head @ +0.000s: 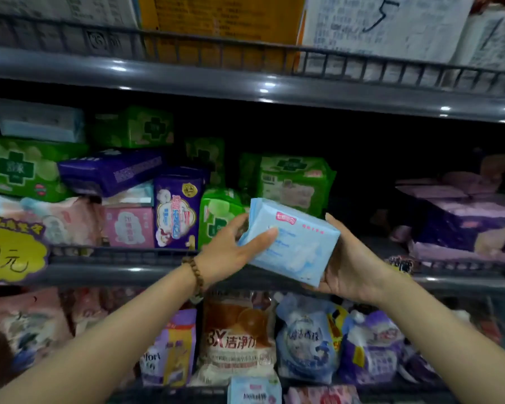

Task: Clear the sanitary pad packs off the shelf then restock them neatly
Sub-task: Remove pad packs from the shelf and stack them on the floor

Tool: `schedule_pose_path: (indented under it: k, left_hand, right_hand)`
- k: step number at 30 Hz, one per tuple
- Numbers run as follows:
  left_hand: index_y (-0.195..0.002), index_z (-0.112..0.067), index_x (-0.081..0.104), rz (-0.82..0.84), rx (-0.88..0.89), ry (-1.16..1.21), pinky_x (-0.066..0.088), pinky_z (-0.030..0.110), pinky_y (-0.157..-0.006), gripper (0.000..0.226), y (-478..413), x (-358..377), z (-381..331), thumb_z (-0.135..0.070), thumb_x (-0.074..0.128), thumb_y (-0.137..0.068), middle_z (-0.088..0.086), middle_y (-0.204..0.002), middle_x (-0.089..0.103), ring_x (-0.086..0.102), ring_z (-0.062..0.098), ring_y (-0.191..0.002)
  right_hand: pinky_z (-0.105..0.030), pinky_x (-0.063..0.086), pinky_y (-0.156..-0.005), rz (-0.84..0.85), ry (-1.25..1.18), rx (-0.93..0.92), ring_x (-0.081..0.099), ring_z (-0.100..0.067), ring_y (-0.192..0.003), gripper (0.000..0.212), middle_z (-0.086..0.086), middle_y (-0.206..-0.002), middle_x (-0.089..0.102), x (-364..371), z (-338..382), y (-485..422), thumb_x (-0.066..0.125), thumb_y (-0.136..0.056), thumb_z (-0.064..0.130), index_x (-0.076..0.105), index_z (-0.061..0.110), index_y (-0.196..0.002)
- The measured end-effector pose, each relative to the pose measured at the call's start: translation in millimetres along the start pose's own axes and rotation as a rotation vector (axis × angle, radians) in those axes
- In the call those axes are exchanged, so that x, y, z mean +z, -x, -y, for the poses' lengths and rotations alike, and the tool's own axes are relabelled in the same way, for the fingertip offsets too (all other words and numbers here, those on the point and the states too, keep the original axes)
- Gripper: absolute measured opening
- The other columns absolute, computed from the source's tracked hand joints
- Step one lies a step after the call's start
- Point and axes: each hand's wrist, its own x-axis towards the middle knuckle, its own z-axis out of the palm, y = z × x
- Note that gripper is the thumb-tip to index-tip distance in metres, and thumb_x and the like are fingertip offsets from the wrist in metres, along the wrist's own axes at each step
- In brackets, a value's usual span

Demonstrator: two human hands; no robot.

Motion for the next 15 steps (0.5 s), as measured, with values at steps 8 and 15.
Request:
schedule_pose_path:
  k: [8,15]
  left_hand:
    - [-0.131,-0.027,0.037,0.063,-0.179,0.036,0.048,0.012,-0.081,0.07,41.2,56.4,51.7,-0.05,0.065,-0.072,-0.007,-0.129,0.054,0.055,-0.004,-0.101]
    - [-0.115,-0.023,0.063,0.196,-0.701,0.722,0.054,0.039,-0.077,0.073,50.8,58.0,69.2,-0.074,0.021,-0.084,0.002,-0.101,0.073,0.07,0.017,-0.084]
  right_hand:
    - [-0.047,0.056,-0.082,-0.197,-0.004,0.003,0.063,-0.033,-0.11,0.059,-0.012,-0.119,0.067,-31.2,-61.3,11.6,0.044,-0.085,0.067,0.063,0.023,-0.121]
    - [-0.036,0.058,-0.076,-0.046,-0.049,-0.083,0.068,-0.02,-0.098,0.079,-0.006,-0.113,0.07,-42.5,-91.9,26.6,0.086,-0.049,0.052,0.065,0.017,-0.116]
